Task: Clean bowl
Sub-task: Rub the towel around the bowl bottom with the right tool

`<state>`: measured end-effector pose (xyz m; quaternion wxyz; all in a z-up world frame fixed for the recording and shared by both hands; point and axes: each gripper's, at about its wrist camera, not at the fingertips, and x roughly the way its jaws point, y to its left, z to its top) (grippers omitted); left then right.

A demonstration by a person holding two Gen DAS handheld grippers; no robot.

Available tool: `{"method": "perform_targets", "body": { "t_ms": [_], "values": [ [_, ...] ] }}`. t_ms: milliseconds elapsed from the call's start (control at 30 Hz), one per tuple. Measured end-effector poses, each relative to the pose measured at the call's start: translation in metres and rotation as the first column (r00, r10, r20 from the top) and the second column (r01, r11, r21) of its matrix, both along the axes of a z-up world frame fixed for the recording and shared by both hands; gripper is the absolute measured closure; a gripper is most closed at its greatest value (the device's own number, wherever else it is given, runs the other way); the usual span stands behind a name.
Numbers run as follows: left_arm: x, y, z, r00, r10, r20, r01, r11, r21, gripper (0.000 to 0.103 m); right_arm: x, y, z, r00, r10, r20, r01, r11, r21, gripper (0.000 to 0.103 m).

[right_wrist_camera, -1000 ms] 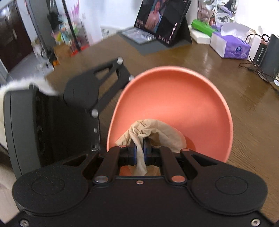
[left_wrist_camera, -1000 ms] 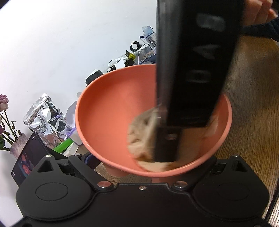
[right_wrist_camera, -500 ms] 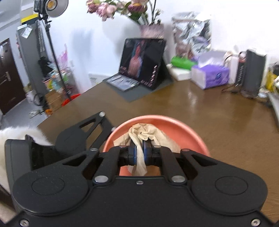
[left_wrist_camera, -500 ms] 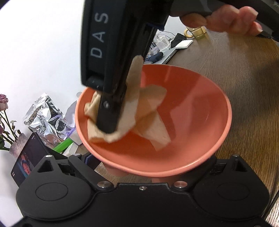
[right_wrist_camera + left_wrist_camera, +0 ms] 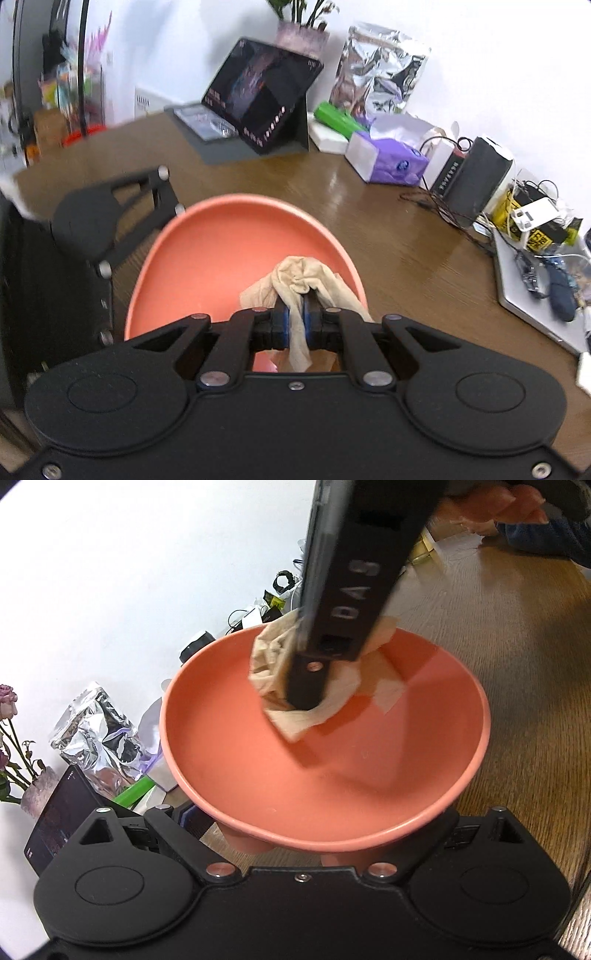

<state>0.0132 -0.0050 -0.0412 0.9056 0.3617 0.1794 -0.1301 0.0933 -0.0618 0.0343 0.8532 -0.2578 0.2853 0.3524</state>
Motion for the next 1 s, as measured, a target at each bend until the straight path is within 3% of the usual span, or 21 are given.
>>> {"method": "perform_targets", "body": {
  "t_ms": [267, 400, 467, 700, 1000],
  "values": [
    [-0.013, -0.009, -0.008, 1.0, 0.002, 0.001, -0.002, 1.0, 0.0, 0.009, -0.008, 0.004, -0.011, 0.999, 0.038, -0.022, -0.041, 0.986, -0.164, 0.095],
    [-0.021, -0.014, -0.008, 1.0, 0.003, 0.002, -0.003, 1.0, 0.001, 0.009, -0.01, 0.008, -0.015, 0.995, 0.066, -0.076, -0.08, 0.975, -0.206, 0.095],
    [-0.003, -0.005, -0.003, 1.0, 0.005, -0.002, -0.005, 1.0, -0.004, 0.009, -0.01, 0.009, -0.016, 0.991, 0.073, -0.11, -0.095, 0.974, -0.207, 0.095],
    [-0.004, -0.004, 0.003, 1.0, 0.007, -0.004, -0.007, 1.0, -0.002, 0.009, -0.003, 0.01, -0.019, 0.955, 0.097, -0.28, -0.131, 0.986, -0.103, 0.095],
    [0.004, -0.001, 0.006, 1.0, 0.008, -0.003, -0.008, 1.0, -0.002, 0.009, 0.006, 0.004, -0.018, 0.912, 0.133, -0.388, -0.102, 0.99, 0.101, 0.095]
  ]
}}
